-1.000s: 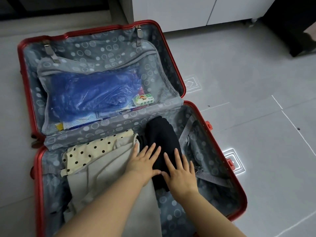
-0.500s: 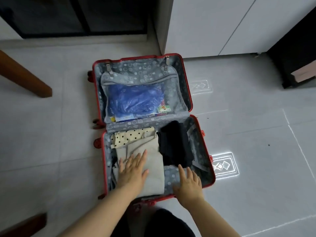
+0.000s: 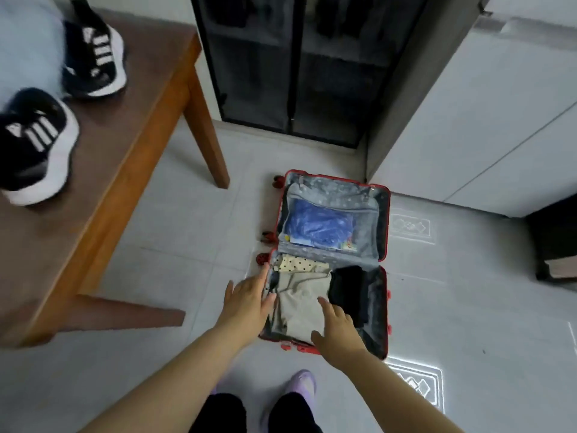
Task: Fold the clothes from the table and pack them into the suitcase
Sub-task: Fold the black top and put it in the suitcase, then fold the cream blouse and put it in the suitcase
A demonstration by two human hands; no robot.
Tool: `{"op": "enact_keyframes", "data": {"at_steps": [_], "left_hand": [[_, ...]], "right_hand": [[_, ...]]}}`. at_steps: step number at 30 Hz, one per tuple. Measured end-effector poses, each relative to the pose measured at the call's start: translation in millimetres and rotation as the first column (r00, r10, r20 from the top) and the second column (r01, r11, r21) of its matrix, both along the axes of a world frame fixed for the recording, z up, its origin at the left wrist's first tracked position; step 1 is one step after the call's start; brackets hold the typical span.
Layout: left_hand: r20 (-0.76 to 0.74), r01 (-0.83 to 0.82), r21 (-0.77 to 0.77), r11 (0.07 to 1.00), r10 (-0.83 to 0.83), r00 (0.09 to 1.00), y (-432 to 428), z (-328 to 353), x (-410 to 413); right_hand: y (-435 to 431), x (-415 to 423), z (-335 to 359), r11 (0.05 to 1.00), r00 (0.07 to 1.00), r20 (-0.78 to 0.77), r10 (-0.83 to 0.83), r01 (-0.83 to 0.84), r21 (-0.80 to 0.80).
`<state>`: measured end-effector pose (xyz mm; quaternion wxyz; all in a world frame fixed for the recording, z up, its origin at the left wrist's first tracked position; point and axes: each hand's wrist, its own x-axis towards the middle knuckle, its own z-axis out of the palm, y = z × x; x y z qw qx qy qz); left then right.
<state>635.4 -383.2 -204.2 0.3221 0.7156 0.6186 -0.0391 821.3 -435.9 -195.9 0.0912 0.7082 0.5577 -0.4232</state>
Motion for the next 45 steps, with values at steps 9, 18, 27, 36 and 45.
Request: {"op": "enact_keyframes", "data": {"at_steps": [9,18,27,36,45], "left_hand": [[-0.188,0.017,0.162,0.987,0.014,0.982,-32.2,68.7,-168.3],[-0.213,-0.072,0.341,0.937,0.151,0.965,-38.1,137.4,-387.0],[-0.218,-0.2,0.35,0.915,0.287,0.933,2.2,144.1,-503.5],[-0.199,-0.272,0.377,0.885,0.364,0.91,63.4,167.1,-583.9],[-0.121,-0.238,0.353,0.905,0.296,0.947,147.7,157.6,-665.0]], "right_hand": [[24.2,-195.0,83.9,0.895,0.967,0.012,0.254,-0.239,0.376],[36.5,-405.3,121.4,0.83,0.955,-0.034,0.295,-0.238,0.505],[93.1,-508.4,125.0,0.825,0.934,-0.028,0.356,-0.3,0.48],[182.5,-588.2,141.7,0.749,0.892,-0.041,0.451,-0.353,0.56],[251.6,-676.1,150.1,0.662,0.863,-0.043,0.503,-0.353,0.661]]}}
